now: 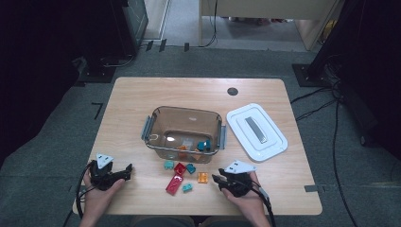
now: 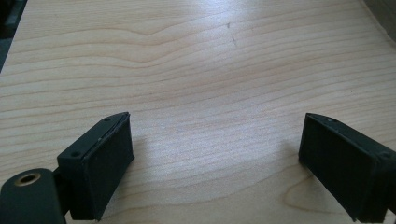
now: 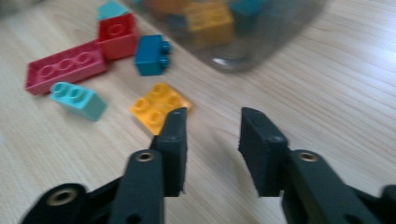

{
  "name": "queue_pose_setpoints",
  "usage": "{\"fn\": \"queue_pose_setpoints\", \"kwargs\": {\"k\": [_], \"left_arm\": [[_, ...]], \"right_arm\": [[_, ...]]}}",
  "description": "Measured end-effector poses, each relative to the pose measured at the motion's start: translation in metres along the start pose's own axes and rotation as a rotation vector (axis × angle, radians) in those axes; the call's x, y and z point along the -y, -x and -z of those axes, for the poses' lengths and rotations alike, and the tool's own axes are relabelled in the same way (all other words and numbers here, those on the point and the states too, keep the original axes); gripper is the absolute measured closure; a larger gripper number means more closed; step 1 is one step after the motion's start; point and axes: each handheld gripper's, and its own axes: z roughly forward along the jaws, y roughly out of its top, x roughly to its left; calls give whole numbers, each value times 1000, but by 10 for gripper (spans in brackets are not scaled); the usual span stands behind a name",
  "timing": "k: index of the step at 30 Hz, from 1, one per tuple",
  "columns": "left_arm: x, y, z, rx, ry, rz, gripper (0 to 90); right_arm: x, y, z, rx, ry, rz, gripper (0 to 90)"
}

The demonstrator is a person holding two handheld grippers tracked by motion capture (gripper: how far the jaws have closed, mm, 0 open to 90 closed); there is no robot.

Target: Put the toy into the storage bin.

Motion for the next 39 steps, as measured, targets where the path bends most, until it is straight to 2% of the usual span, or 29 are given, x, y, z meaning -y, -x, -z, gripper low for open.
{"fn": "queue_pose_setpoints", "kwargs": {"k": [3, 5, 7, 12, 19, 26, 29, 31, 35, 39], "left_arm": [[0, 0, 0, 0, 0, 0, 100], [0, 0, 0, 0, 0, 0, 100], [0, 0, 0, 0, 0, 0, 100], [0, 0, 0, 0, 0, 0, 99], [0, 0, 0, 0, 0, 0, 100], [0, 0, 0, 0, 0, 0, 99], [0, 0, 0, 0, 0, 0, 99], [0, 0, 0, 0, 0, 0, 99], [0, 0, 0, 0, 0, 0, 99], [0, 0, 0, 0, 0, 0, 99]], "right_arm": [[-2, -8, -11, -40, -6, 47, 494], [-3, -11, -17, -68, -4, 74, 468], [-3, -12, -23, -70, -8, 94, 447], [-4, -11, -30, -121, -4, 125, 414], [-5, -14, -35, -120, -8, 182, 417], [-2, -16, -32, -103, -11, 224, 480], [0, -18, -28, -119, -20, 241, 524], [1, -20, -26, -137, -25, 268, 539], [1, -24, -27, -134, -27, 275, 498], [-1, -26, -32, -114, -19, 276, 521]]}}
